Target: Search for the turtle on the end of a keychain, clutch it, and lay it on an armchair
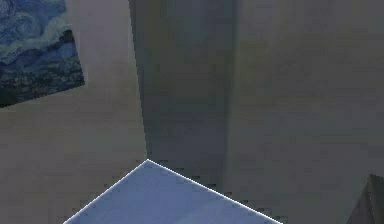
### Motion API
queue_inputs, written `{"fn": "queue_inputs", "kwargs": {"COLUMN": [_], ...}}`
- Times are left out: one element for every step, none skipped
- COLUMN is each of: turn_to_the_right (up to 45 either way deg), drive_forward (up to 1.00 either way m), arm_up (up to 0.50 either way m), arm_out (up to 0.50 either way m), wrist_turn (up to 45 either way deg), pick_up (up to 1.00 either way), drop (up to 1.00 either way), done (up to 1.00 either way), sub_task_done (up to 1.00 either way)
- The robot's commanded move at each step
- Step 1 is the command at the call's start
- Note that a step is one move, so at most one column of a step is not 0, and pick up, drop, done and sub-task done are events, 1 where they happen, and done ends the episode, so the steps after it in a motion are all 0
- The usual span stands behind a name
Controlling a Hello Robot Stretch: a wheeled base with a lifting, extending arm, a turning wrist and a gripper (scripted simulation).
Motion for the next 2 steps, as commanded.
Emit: {"fn": "queue_inputs", "kwargs": {"turn_to_the_right": [-9.0, 0.0], "drive_forward": [0.0, 0.0], "arm_up": [0.0, 0.5], "arm_out": [0.0, 0.0], "wrist_turn": [0.0, 0.0], "pick_up": [0.0, 0.0], "drop": [0.0, 0.0], "done": [0.0, 0.0], "sub_task_done": [0.0, 0.0]}}
